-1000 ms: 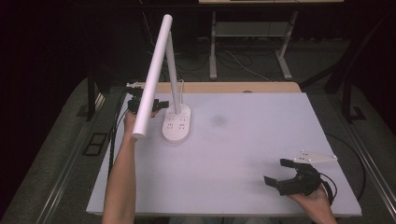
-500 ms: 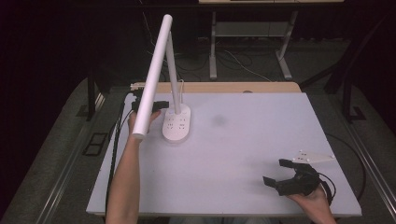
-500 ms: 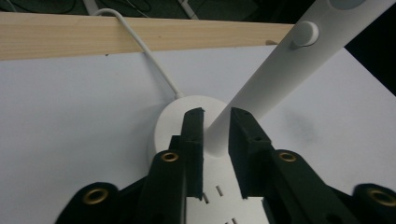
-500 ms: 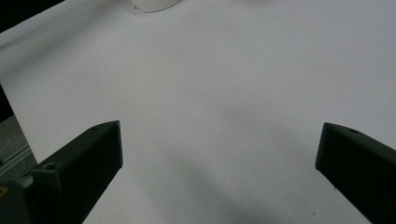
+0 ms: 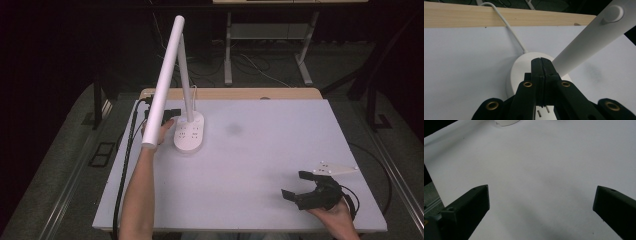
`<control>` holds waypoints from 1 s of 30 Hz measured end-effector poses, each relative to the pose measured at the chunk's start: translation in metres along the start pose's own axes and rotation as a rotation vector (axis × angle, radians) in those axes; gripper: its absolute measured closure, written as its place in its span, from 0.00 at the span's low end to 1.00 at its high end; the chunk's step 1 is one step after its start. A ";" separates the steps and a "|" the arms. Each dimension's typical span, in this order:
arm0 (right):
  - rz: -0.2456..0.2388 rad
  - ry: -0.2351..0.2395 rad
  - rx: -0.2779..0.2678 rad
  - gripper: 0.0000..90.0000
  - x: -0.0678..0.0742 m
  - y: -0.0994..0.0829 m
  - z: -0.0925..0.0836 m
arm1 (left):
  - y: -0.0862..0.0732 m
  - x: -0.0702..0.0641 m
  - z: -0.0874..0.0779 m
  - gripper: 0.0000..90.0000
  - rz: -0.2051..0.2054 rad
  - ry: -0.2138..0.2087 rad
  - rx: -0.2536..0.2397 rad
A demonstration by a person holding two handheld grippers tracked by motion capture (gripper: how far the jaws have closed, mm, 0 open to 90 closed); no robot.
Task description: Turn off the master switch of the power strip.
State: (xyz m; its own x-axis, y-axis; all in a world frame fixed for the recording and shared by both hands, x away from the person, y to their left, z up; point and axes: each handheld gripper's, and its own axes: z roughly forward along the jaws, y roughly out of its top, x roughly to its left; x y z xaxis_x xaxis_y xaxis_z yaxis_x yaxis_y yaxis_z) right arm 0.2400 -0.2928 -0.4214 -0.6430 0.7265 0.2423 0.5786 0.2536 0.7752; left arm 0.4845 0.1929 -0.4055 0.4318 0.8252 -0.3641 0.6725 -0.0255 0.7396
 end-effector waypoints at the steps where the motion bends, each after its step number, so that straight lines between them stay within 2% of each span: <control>1: -0.002 0.000 0.000 0.00 0.000 0.000 0.000 | -0.001 0.000 0.001 1.00 0.004 -0.001 0.000; 3: 0.002 0.001 0.002 0.00 -0.001 0.000 0.001 | -0.001 0.001 0.004 1.00 0.016 -0.001 0.007; 14: 0.000 0.001 0.007 0.00 -0.002 0.000 0.001 | -0.006 0.004 0.012 1.00 0.011 0.024 0.019; 19: 0.003 0.003 0.010 0.00 -0.001 0.000 0.001 | -0.007 0.005 0.015 1.00 0.022 0.028 0.035; 24: 0.003 0.004 0.012 0.00 -0.001 0.000 0.001 | -0.008 0.005 0.017 1.00 0.015 0.024 0.035; 30: 0.000 0.003 0.011 0.00 -0.002 0.000 0.001 | -0.011 0.008 0.020 1.00 0.018 0.034 0.061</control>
State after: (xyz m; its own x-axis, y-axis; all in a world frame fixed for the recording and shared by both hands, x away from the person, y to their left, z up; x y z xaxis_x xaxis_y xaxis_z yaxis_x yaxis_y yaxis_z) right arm 0.2416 -0.2938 -0.4229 -0.6447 0.7245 0.2436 0.5839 0.2611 0.7687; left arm 0.4926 0.1883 -0.4272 0.4241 0.8428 -0.3313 0.7006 -0.0735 0.7098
